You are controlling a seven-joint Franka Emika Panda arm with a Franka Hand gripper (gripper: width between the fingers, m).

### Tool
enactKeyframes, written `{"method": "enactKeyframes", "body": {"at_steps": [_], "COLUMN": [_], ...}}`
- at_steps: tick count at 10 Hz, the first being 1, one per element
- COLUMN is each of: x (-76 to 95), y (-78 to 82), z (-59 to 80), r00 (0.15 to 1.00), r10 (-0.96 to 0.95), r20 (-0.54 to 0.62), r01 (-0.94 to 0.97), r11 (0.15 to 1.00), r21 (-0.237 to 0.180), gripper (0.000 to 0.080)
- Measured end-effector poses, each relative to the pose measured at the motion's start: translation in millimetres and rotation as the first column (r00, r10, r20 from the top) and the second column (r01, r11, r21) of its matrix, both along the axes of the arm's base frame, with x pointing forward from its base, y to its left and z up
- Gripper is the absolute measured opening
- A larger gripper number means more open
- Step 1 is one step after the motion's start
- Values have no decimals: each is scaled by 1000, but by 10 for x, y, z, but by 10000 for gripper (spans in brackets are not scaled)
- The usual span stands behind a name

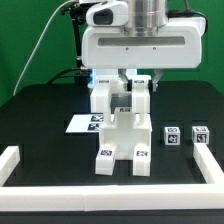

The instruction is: Assemble chair

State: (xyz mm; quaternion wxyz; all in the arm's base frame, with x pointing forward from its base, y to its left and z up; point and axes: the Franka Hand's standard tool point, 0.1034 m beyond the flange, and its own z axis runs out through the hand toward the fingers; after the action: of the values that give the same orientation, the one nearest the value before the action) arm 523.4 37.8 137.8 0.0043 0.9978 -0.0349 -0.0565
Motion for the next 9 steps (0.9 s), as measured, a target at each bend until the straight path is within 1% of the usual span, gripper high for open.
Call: {"method": "enactKeyframes", "body": {"at_steps": [5, 8, 9], "x": [10, 35, 42], "y": [18, 59, 38], "z": [3, 2, 3], "r00": [1000, 997, 997], "r10": [-10, -76, -82], "r20": [-1, 1, 3], "r01": [10, 76, 82], "r11": [1000, 997, 997], "r21": [-1, -8, -7], "gripper": [281, 281, 281]}}
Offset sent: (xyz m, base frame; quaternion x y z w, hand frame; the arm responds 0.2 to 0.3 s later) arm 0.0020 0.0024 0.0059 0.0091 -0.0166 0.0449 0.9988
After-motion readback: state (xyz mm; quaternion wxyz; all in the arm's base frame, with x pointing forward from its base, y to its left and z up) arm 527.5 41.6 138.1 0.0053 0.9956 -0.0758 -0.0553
